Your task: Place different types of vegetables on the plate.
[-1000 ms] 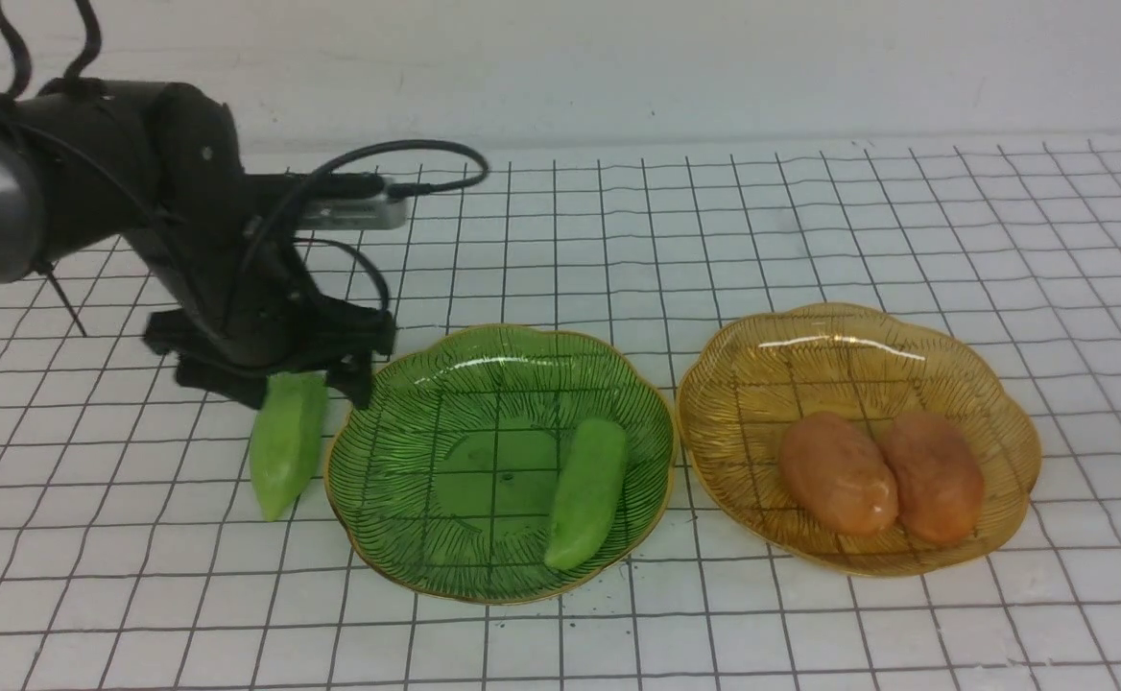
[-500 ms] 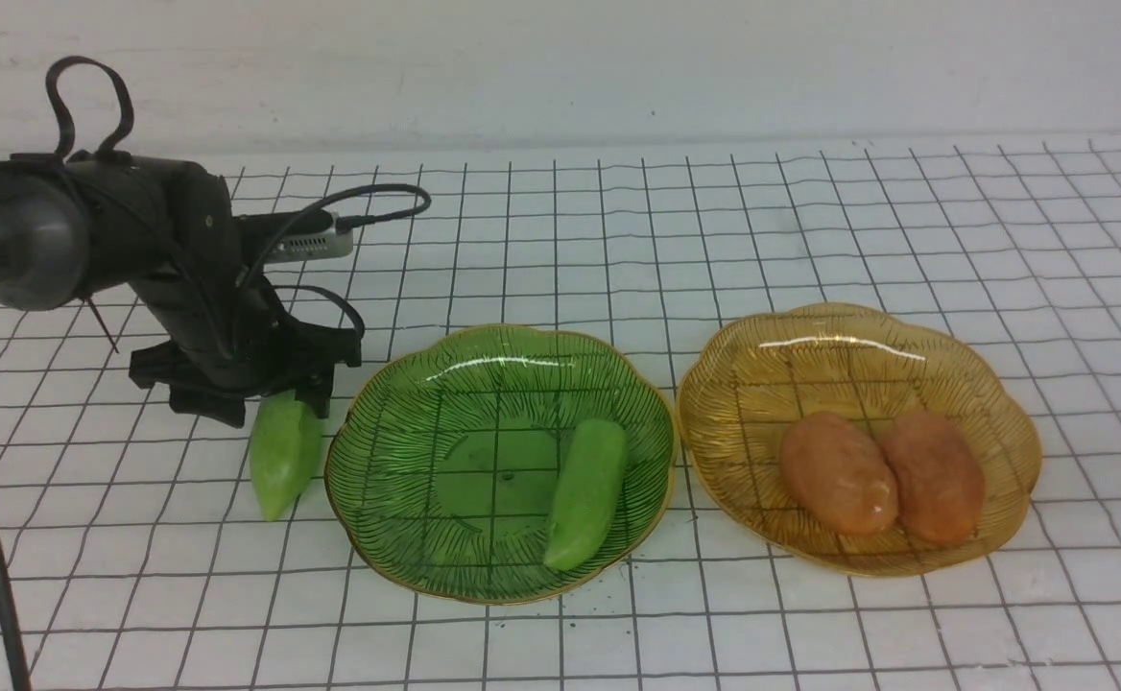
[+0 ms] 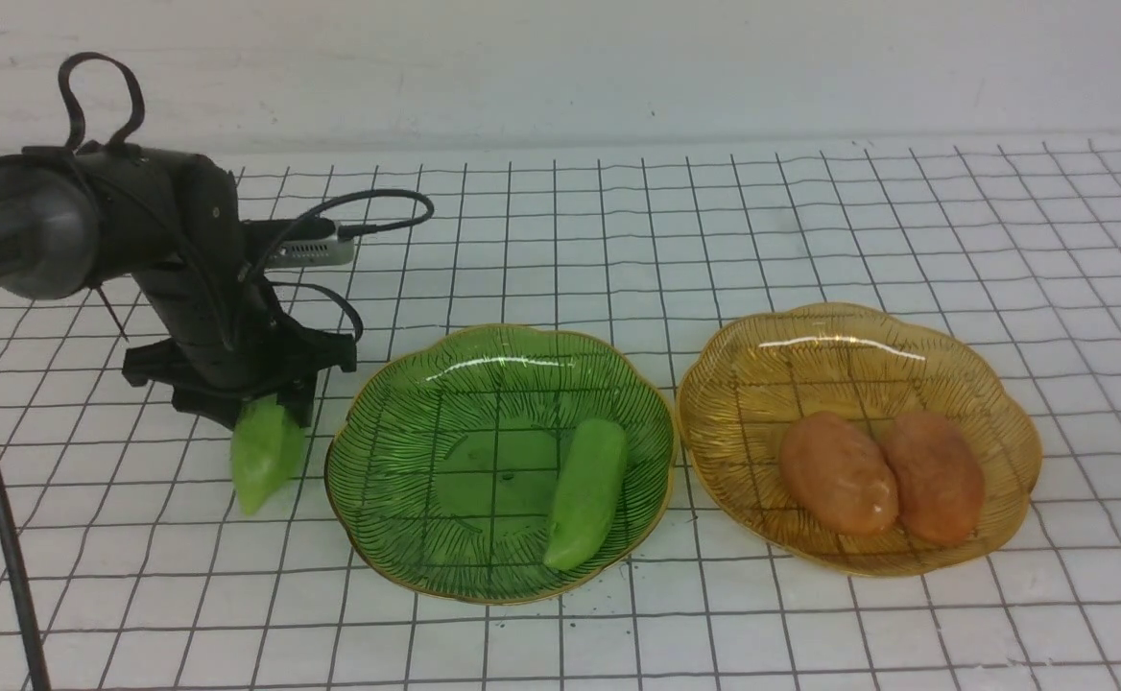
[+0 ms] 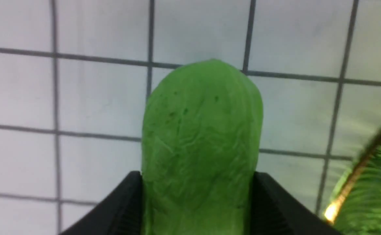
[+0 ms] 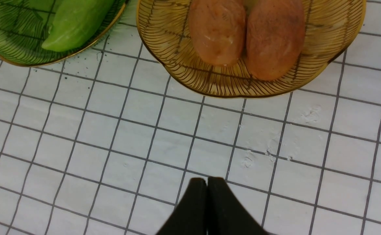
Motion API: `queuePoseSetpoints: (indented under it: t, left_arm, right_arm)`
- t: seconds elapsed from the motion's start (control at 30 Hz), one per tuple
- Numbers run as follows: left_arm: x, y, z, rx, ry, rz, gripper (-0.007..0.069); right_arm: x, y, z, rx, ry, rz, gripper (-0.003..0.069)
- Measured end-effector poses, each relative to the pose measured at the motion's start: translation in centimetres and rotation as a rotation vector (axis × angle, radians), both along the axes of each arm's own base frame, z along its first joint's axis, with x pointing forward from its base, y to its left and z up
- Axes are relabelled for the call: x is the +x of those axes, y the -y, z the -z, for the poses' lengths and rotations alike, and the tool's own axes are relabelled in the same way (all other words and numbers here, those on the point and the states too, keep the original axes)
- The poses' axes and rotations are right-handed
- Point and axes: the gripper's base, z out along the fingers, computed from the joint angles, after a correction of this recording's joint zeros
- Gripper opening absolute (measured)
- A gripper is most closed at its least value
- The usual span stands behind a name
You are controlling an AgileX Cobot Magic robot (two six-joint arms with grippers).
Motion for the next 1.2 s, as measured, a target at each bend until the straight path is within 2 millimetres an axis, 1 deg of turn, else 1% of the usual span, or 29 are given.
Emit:
queuePoseSetpoints:
  t: [0.07, 0.1, 0.17, 0.2, 0.23, 0.27, 0.3, 0.33, 0.37, 0.43, 0.47, 0.5, 0.53, 0.57, 0.63, 0.73, 0.77, 0.8, 0.83, 0.87, 0.93, 0.97, 1.0, 1.07, 1.1, 1.13, 1.17, 1.2]
  left_arm:
    - [-0.2, 0.0, -1.9, -0.004, 0.017, -0.003, 0.0363]
    - [-0.5, 0.3, -3.3, -0.019, 0.034, -0.006, 0.0363]
    - [-1.0, 1.2, -4.8, -0.064, 0.060, -0.003, 0.0363]
    - [-1.1, 1.3, -5.0, -0.074, 0.062, -0.003, 0.0363]
    - [-1.4, 2.9, -5.5, -0.124, 0.067, 0.023, 0.0363]
    - [-1.5, 3.1, -5.5, -0.130, 0.066, 0.028, 0.0363]
    - [-1.8, 5.3, -5.2, -0.186, 0.047, 0.073, 0.0363]
    - [-1.8, 5.5, -5.1, -0.192, 0.044, 0.078, 0.0363]
    - [-2.1, 7.3, -4.5, -0.229, 0.017, 0.117, 0.0363]
    - [-2.4, 9.1, -3.9, -0.254, -0.009, 0.165, 0.0363]
    - [-2.8, 10.7, -3.1, -0.264, -0.034, 0.217, 0.0363]
    - [-2.9, 11.1, -3.0, -0.268, -0.037, 0.228, 0.0363]
    - [-3.3, 12.8, -2.2, -0.274, -0.048, 0.274, 0.0363]
    - [-3.3, 13.1, -2.1, -0.275, -0.049, 0.282, 0.0363]
    - [-3.5, 14.4, -1.3, -0.273, -0.047, 0.312, 0.0379]
    - [-3.5, 14.7, -0.8, -0.269, -0.055, 0.318, 0.0446]
    - [-3.4, 14.7, -0.7, -0.269, -0.057, 0.318, 0.0458]
    - [-3.5, 14.7, -0.7, -0.269, -0.056, 0.319, 0.0494]
    - [-3.5, 14.7, -0.7, -0.269, -0.056, 0.319, 0.0540]
    - [-3.5, 14.7, -0.7, -0.269, -0.056, 0.319, 0.0545]
    - [-3.5, 14.7, -0.7, -0.268, -0.056, 0.320, 0.0583]
    - [-3.5, 14.7, -0.7, -0.268, -0.056, 0.321, 0.0595]
    - [-3.5, 14.7, -0.7, -0.266, -0.056, 0.330, 0.0601]
    - [-3.5, 14.6, -0.7, -0.262, -0.063, 0.340, 0.0601]
    - [-3.5, 14.6, -0.7, -0.262, -0.064, 0.342, 0.0598]
    - [-3.6, 14.6, -0.7, -0.257, -0.067, 0.358, 0.0585]
    - [-3.6, 14.6, -0.7, -0.257, -0.068, 0.360, 0.0585]
    - [-3.7, 14.6, -0.7, -0.252, -0.072, 0.377, 0.0564]
  right_arm:
    - [0.0, 0.0, 0.0, 0.000, 0.000, 0.000, -0.0014]
    - [0.0, 0.0, 0.0, 0.000, 0.000, 0.000, -0.0014]
    - [0.0, 0.0, 0.0, 0.000, 0.000, 0.000, -0.0014]
    - [0.0, 0.0, 0.0, 0.000, 0.000, 0.000, -0.0014]
    - [0.0, 0.0, 0.0, 0.000, 0.002, 0.000, -0.0015]
    - [0.0, 0.0, 0.0, 0.001, 0.003, 0.001, -0.0015]
    - [0.0, 0.0, 0.0, 0.001, 0.004, 0.001, -0.0015]
    - [0.0, 0.0, 0.0, 0.001, 0.004, 0.001, -0.0015]
    - [0.0, 0.0, 0.0, 0.001, 0.006, 0.001, -0.0015]
    - [0.0, 0.0, 0.0, 0.001, 0.006, 0.001, -0.0015]
    - [0.0, 0.0, 0.0, 0.001, 0.006, 0.001, -0.0015]
    - [0.0, 0.0, 0.0, 0.001, 0.006, 0.001, -0.0015]
    - [0.0, 0.0, 0.0, 0.000, 0.002, 0.000, -0.0015]
    - [0.0, 0.0, 0.0, 0.000, 0.001, 0.000, -0.0015]
    - [-0.3, 0.0, 0.0, -0.007, -0.009, -0.011, -0.0015]
    - [-1.2, 0.2, -0.4, -0.009, 0.008, -0.021, -0.0015]
    - [-1.3, 0.2, -0.4, -0.009, 0.012, -0.022, -0.0015]
    - [-2.1, 0.4, -0.8, -0.007, 0.034, -0.025, -0.0015]
    - [-3.3, 0.6, -1.3, -0.001, 0.069, -0.028, -0.0015]
    - [-3.7, 0.6, -1.4, 0.001, 0.080, -0.028, -0.0015]
    - [-5.6, 1.0, -2.2, 0.011, 0.151, -0.030, -0.0015]
    - [-6.2, 1.1, -2.4, 0.012, 0.176, -0.029, -0.0015]
    - [-7.9, 1.5, -2.9, 0.019, 0.240, -0.027, -0.0015]
    - [-10.5, 2.1, -3.4, 0.022, 0.338, -0.022, -0.0015]
    - [-11.1, 2.2, -3.5, 0.023, 0.360, -0.020, -0.0015]
    - [-12.7, 2.6, -3.4, 0.031, 0.444, -0.011, -0.0015]
    - [-13.1, 2.7, -3.3, 0.034, 0.466, -0.010, -0.0015]
    - [-14.2, 3.0, -3.0, 0.059, 0.600, 0.006, -0.0015]
